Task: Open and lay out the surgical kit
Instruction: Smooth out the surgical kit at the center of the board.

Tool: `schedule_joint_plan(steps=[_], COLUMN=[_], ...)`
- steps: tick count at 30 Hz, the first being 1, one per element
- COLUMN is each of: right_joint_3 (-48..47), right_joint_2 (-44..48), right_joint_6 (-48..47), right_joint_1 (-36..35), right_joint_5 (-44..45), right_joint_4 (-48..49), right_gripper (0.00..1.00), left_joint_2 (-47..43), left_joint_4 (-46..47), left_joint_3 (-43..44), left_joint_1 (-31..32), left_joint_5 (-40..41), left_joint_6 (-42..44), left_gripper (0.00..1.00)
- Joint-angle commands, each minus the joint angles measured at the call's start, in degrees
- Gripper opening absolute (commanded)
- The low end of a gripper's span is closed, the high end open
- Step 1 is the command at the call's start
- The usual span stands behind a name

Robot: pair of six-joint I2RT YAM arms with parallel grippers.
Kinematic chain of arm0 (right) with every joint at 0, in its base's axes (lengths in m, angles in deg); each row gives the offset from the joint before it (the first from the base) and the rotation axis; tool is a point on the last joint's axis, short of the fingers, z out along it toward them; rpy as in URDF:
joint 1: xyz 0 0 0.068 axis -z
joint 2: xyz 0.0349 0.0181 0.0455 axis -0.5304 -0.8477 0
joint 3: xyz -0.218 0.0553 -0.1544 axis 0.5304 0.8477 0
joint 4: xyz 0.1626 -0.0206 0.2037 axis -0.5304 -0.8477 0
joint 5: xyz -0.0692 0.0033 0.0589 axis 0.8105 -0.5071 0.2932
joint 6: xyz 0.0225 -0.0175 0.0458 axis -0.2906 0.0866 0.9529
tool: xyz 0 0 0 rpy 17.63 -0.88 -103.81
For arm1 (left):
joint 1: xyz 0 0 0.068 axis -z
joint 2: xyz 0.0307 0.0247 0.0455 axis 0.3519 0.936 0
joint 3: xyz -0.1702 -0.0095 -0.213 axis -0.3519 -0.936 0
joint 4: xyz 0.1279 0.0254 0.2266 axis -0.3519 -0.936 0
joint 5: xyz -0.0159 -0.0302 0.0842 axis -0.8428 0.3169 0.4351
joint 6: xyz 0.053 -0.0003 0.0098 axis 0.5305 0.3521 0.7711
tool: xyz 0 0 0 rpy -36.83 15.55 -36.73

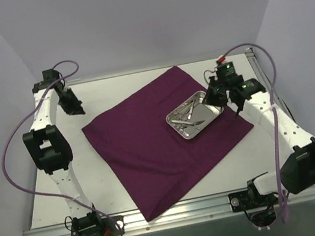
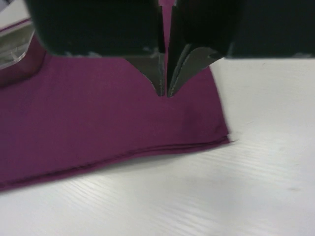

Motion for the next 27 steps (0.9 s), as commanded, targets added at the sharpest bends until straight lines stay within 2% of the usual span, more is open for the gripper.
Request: schedule_joint_plan(steps=[1, 3, 4, 11, 21, 27], right_joint_3=[1.05, -0.18, -0.71, 0.60, 7.19, 7.37], right_joint_2=[0.60, -2.46, -3.61, -10.12, -17.24, -20.32], right_joint_6=[4.02, 3.04, 2.51, -1.70, -3.38, -3.99], right_joint_1=[10.10, 14.08, 17.93, 26.92, 27.46, 27.63], right_joint_5=[3.91, 3.81, 3.38, -1.19, -9.19, -5.16], right_joint_4=[-2.30, -3.96, -4.58, -3.37, 5.25, 4.29], right_gripper=[0.00, 0.00, 0.00, 0.00, 0.00, 0.00], left_joint_2=[3.59, 5.44, 6.50, 10.72, 11.60, 14.32], left_joint_4=[1.28, 1.10, 1.02, 2.69, 4.62, 4.27], left_joint_3=[5.81, 7.05, 7.49, 8.10, 2.84, 3.27], left_joint_1=[4.40, 6.78, 8.78, 14.60, 16.98, 17.42], left_joint_5=[-11.19, -12.70, -12.70, -13.05, -9.72, -9.19], left_joint_6=[0.78, -0.45, -0.72, -3.18, -2.74, -2.83], left_gripper=[0.10, 0.02, 0.02, 0.02, 0.02, 0.02])
